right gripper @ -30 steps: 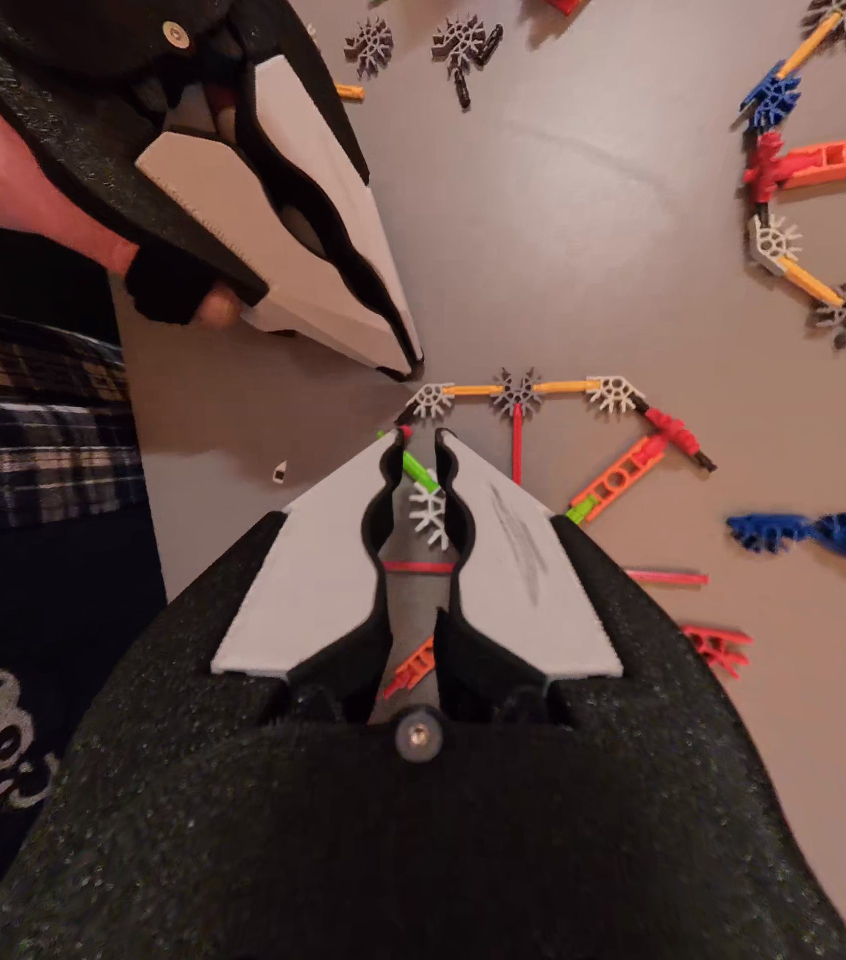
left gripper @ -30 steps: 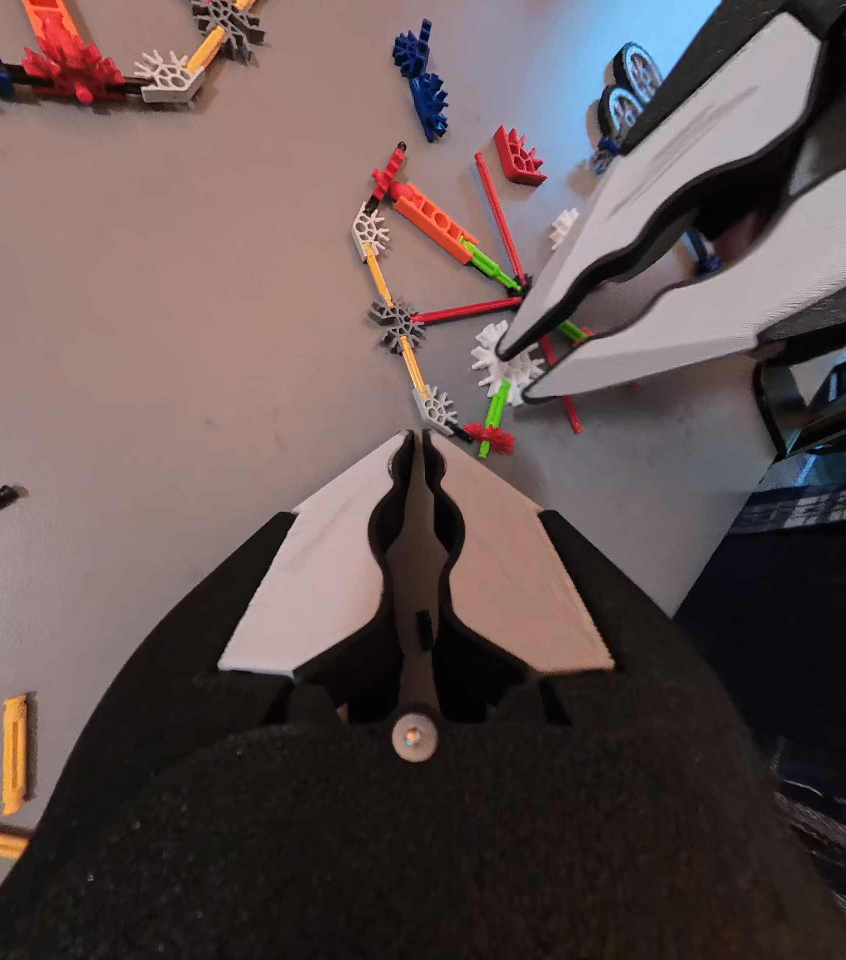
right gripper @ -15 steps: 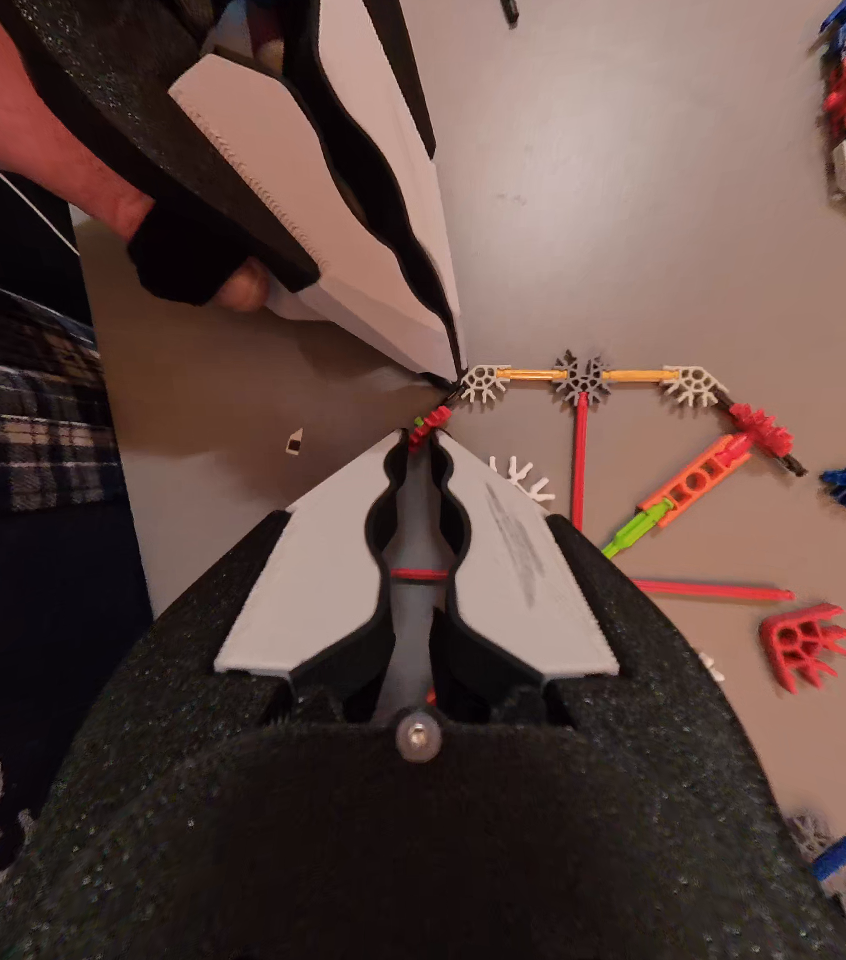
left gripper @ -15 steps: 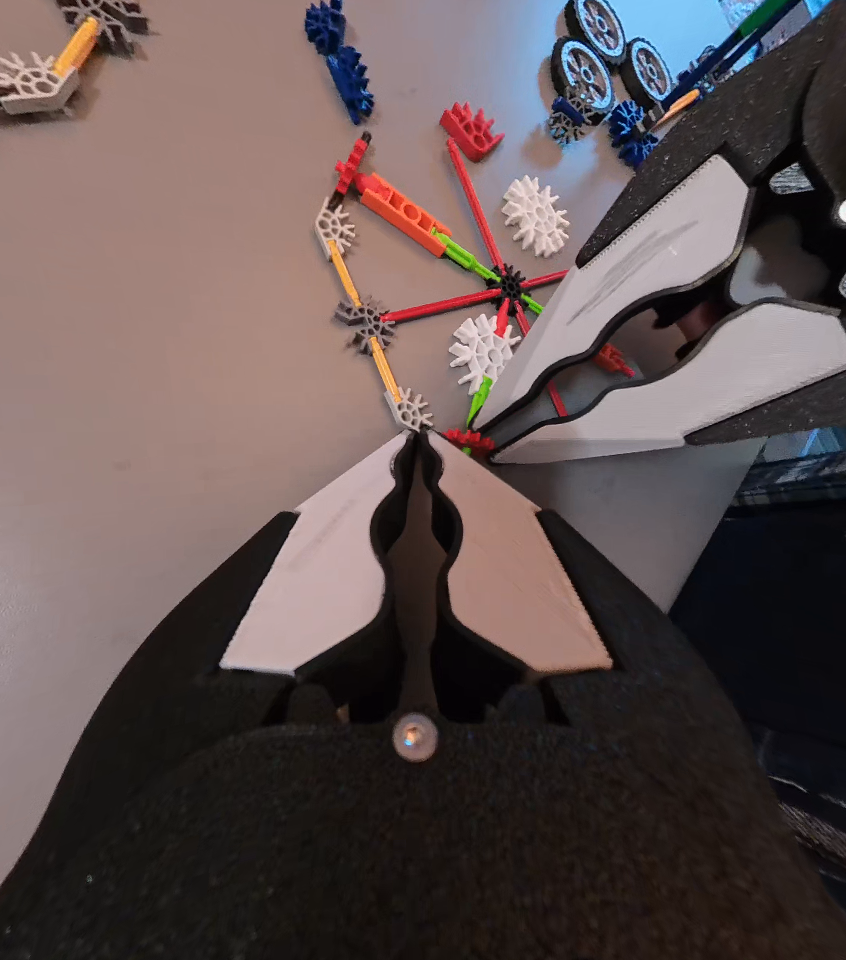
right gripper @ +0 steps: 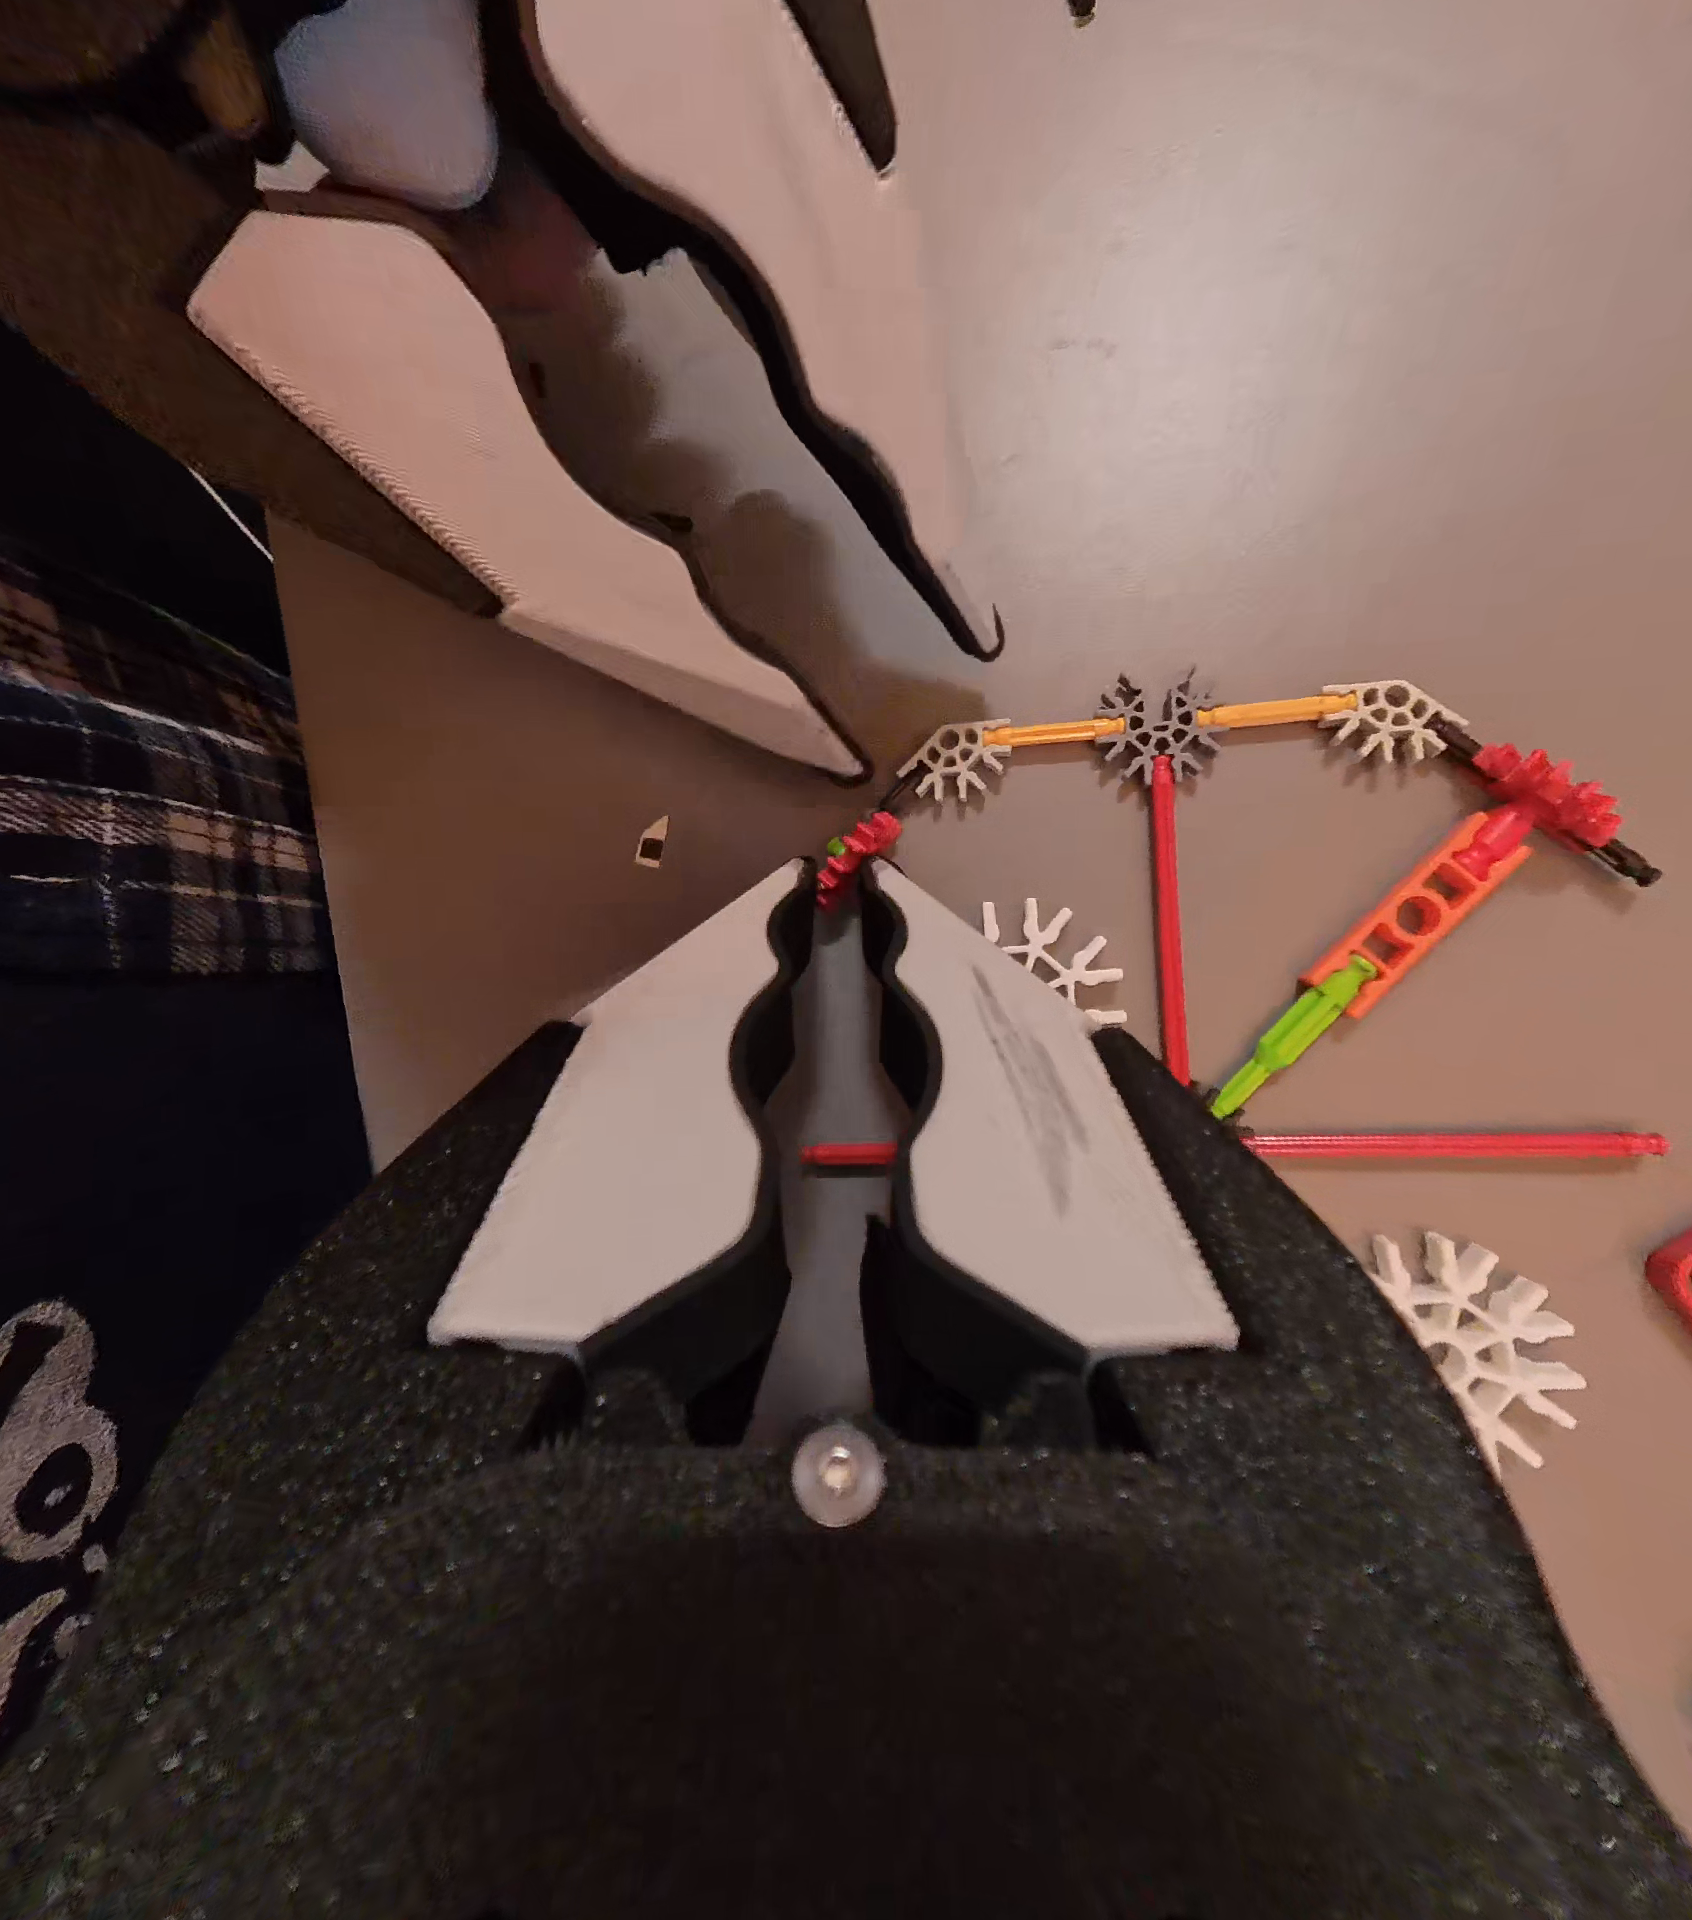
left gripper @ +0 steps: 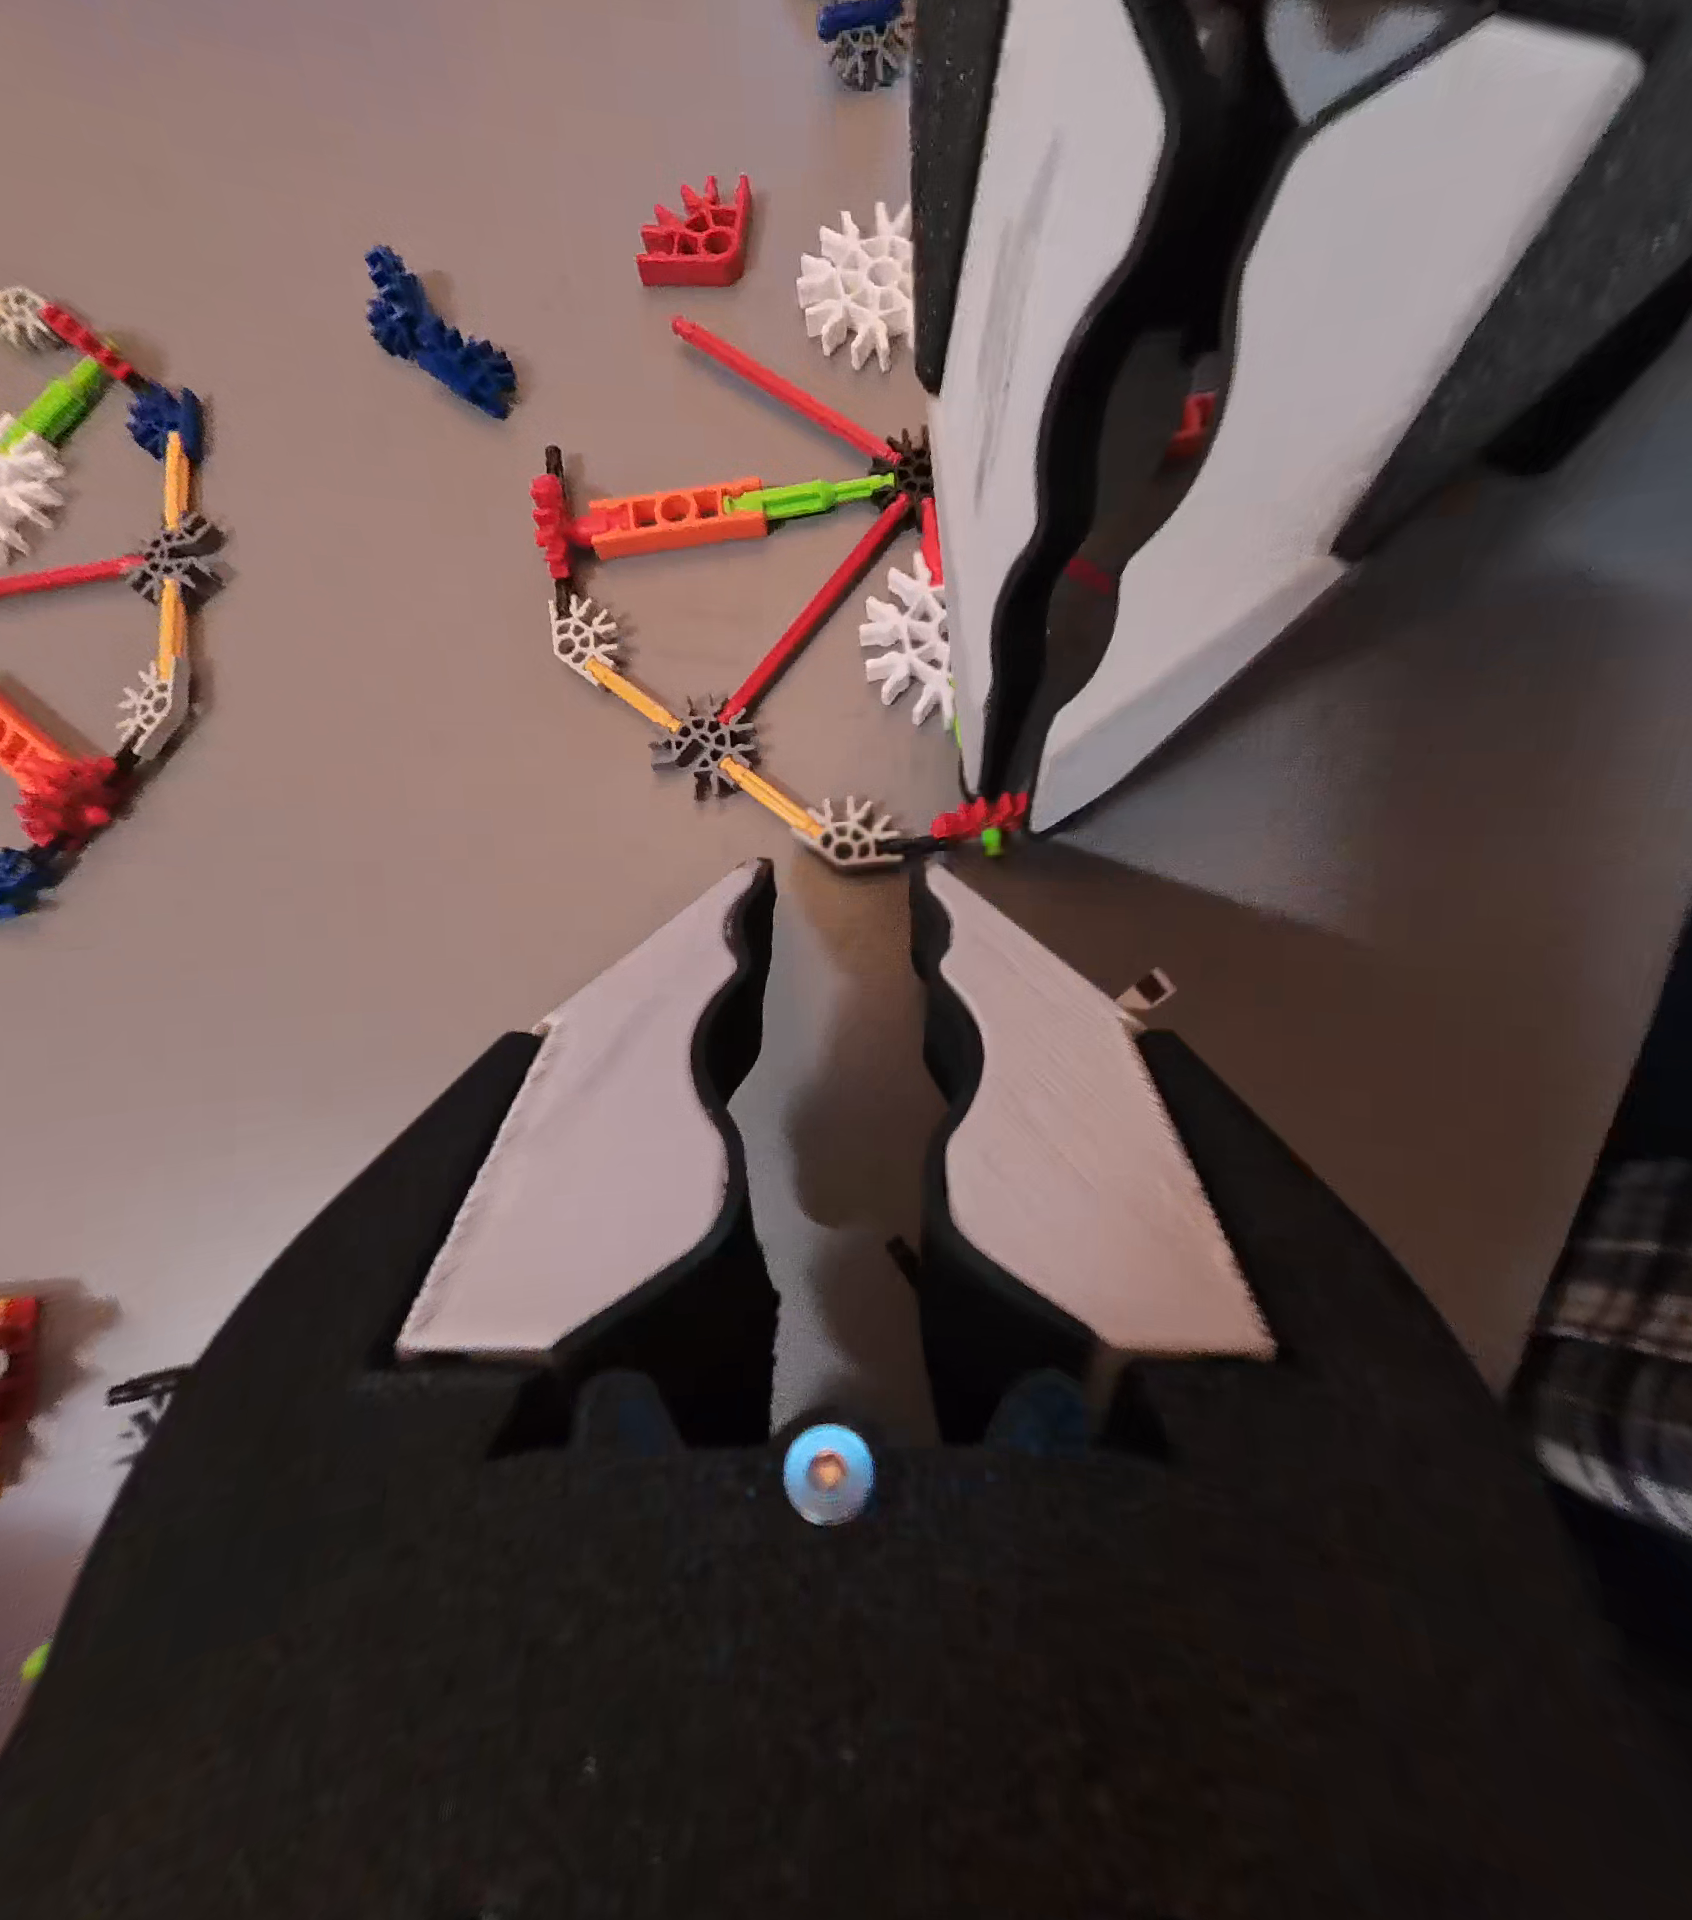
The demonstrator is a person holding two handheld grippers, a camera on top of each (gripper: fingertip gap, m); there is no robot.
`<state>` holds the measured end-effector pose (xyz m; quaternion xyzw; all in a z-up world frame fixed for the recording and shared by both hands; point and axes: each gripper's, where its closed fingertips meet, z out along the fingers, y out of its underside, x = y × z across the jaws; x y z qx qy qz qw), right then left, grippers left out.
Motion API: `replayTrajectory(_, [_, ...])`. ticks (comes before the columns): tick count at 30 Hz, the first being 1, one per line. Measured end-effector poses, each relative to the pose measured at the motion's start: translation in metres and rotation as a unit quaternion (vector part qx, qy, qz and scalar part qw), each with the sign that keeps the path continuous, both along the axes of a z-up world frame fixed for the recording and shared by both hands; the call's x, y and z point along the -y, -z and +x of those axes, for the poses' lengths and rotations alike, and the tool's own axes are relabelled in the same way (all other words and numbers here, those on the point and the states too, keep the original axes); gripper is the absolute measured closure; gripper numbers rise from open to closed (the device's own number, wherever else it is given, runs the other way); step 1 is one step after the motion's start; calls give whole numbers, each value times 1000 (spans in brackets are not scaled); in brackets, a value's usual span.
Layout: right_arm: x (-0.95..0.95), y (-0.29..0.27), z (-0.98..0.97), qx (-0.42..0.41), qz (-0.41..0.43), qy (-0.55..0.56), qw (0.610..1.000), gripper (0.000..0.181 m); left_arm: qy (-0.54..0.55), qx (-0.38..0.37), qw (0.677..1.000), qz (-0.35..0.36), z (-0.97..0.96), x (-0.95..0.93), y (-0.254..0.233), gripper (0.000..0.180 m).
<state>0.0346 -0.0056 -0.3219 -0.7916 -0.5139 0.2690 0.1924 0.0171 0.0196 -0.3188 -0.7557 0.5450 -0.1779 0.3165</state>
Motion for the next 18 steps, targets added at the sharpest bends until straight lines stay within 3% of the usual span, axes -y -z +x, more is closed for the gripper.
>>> replayTrajectory(7, [0, -2, -1, 2, 32, -11, 999, 166, 41, -10, 998, 47, 0, -6, 2, 156])
replayTrajectory(18, [0, 4, -1, -15, 9, 13, 1000, 167, 71, 1, 997, 39, 1, 0, 4, 151])
